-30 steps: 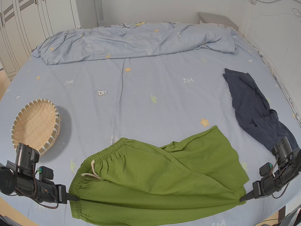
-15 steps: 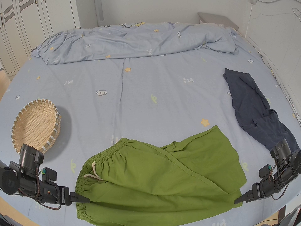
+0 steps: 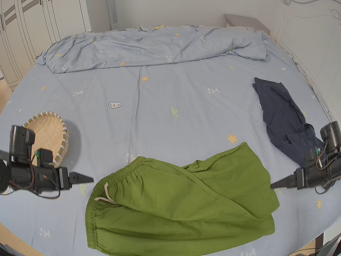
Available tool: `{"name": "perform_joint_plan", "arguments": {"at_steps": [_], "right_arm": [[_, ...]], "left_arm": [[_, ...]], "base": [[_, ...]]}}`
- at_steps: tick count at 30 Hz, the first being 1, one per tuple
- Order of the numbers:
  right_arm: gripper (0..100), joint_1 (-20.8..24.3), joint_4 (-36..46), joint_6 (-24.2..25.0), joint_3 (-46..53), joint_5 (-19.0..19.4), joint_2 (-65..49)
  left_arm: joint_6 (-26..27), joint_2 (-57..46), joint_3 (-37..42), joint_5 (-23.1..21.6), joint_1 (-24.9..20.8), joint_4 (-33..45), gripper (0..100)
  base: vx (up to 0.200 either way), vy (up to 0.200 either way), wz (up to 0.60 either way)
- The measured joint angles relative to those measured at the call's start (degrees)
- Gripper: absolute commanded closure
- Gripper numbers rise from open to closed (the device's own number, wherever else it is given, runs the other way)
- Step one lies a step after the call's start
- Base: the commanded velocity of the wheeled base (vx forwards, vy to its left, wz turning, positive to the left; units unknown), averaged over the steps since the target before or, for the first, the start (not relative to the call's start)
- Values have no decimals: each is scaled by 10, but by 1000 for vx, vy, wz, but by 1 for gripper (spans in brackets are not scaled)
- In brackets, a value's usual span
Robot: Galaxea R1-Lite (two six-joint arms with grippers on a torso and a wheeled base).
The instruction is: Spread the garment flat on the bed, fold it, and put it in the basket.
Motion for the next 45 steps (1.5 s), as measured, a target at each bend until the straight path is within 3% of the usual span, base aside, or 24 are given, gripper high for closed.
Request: {"name": "perform_joint_plan", "arguments": {"at_steps": [6,17,28,43,44,45], "right_arm": [[0,-7,16,-9,-94,0,-3],[0,-8,24,-16,-122,-2,-3],[0,4,22,-16,-114,-5,10],[0,7,22,-16,-112,-6,23],[0,7,22,-17,-112,-6,24],[0,7,22,-17,-112,-6,24]], "left_arm": [[-4,36,-130,-1,-17,3,0],[-4,181,-273,1,-97,2,0],[-2,273,-309,1,-146,0,0],[-1,316,-312,3,-162,0,0],[-1,317,-312,3,-162,2,100],[-2,318,-311,3,-162,2,100]], "base": [[0,0,0],[0,0,0],[0,0,0],[0,0,0],[0,0,0],[0,0,0]]}}
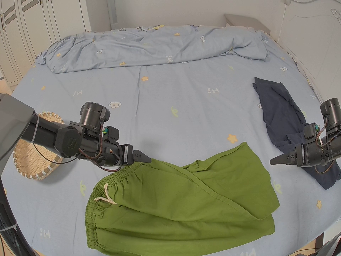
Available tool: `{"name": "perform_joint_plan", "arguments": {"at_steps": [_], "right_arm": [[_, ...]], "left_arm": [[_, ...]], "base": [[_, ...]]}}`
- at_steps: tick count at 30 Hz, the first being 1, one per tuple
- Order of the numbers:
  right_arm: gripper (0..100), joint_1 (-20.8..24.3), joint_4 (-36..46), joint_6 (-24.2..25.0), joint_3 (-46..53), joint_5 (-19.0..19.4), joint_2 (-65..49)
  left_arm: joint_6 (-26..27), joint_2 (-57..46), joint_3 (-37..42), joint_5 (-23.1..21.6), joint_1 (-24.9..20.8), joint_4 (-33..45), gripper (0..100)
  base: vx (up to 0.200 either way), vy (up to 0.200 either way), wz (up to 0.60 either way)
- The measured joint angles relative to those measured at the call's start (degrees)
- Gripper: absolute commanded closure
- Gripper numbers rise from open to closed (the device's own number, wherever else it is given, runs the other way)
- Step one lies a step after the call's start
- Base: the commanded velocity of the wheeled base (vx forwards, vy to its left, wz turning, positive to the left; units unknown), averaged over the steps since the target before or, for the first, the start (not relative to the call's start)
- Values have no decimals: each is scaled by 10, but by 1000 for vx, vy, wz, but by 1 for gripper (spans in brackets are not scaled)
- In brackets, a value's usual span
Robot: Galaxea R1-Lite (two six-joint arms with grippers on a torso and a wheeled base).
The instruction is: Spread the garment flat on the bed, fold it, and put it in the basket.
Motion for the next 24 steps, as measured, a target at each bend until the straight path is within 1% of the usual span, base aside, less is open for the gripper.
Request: {"name": "perform_joint_plan", "arguments": {"at_steps": [15,24], "right_arm": [[0,-2,0,0,-1,0,1],[0,-3,0,0,-5,1,0]], "left_arm": [[-2,-1,7,1,1,4,100],[-10,-59,32,12,8,2,100]], "base": [[0,0,0],[0,0,0]]}}
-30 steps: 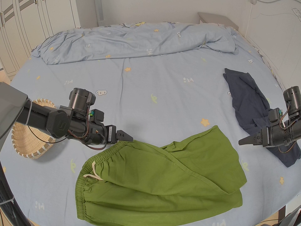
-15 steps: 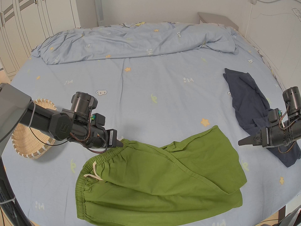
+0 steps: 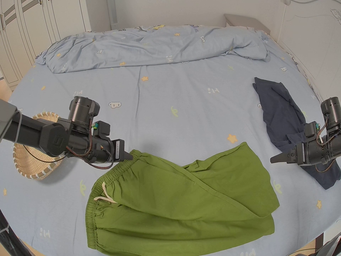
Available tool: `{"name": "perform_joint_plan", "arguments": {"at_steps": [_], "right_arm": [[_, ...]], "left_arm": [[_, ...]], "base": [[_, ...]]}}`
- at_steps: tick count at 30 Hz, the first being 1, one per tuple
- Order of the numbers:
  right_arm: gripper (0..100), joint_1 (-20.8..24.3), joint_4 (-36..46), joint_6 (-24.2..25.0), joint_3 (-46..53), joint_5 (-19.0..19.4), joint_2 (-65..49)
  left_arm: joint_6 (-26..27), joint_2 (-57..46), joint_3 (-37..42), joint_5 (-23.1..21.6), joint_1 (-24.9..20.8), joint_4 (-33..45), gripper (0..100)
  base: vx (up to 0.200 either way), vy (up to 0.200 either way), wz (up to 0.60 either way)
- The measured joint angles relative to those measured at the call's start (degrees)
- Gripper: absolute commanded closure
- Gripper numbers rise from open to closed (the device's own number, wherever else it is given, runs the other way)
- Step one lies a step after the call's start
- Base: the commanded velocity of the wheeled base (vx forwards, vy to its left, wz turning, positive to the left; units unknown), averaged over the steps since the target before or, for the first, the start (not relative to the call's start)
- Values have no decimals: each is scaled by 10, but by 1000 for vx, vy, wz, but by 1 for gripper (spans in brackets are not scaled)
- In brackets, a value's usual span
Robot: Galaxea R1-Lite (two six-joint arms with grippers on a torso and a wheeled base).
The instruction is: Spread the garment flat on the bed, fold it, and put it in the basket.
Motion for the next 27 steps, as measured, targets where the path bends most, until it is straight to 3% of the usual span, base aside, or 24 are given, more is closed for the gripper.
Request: {"name": "perform_joint_plan", "arguments": {"at_steps": [9,16,27], "right_arm": [[0,-6,-14,3,-53,2,14],[0,-13,-16,4,-46,4,32],[0,-38,-28,-5,23,11,59]], "left_arm": [[-55,-99,36,0,50,-2,100],[-59,-128,58,-5,89,-6,100],[-56,-128,70,-4,79,-8,100]], "base": [[0,0,0],[0,0,0],[0,0,0]]}}
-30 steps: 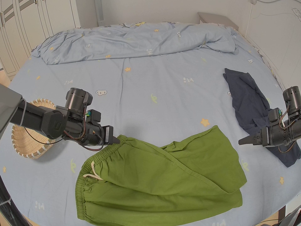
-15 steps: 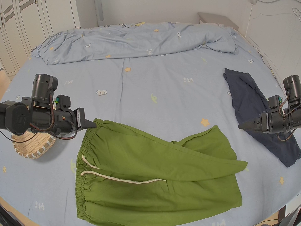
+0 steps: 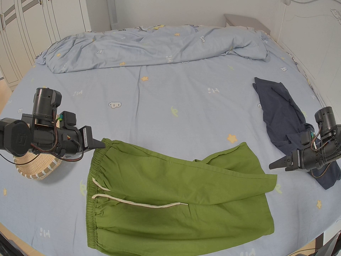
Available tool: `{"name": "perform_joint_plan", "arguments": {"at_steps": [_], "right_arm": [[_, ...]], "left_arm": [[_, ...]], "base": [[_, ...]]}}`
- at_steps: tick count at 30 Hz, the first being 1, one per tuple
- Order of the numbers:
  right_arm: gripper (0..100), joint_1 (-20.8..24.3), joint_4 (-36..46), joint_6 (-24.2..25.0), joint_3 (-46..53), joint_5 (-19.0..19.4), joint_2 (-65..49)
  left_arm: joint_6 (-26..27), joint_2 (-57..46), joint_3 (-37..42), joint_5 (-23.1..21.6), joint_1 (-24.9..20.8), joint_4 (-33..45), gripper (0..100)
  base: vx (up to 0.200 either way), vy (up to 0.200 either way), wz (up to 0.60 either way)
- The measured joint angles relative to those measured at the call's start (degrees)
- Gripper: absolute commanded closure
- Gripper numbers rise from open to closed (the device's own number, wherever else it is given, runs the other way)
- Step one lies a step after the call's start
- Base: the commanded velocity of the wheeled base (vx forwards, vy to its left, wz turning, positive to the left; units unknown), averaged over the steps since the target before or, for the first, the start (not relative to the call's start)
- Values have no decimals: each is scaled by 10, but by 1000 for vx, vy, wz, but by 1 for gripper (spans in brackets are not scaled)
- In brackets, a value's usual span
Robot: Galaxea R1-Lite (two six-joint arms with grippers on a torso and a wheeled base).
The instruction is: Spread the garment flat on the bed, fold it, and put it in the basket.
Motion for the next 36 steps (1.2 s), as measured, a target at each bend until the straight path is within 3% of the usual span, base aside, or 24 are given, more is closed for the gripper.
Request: {"name": "perform_joint_plan", "arguments": {"at_steps": [8,28,29,36], "right_arm": [[0,-7,-63,-9,46,77,43],[0,-9,-189,-4,111,84,70],[100,-9,-189,-4,111,84,71],[100,-20,-197,-4,112,92,73]], "left_arm": [[0,15,-1,2,4,-14,100],[0,37,-1,3,16,-29,100],[0,37,-1,3,16,-29,100],[0,38,-1,3,15,-29,100]], "base": [[0,0,0],[0,0,0],[0,0,0],[0,0,0]]}}
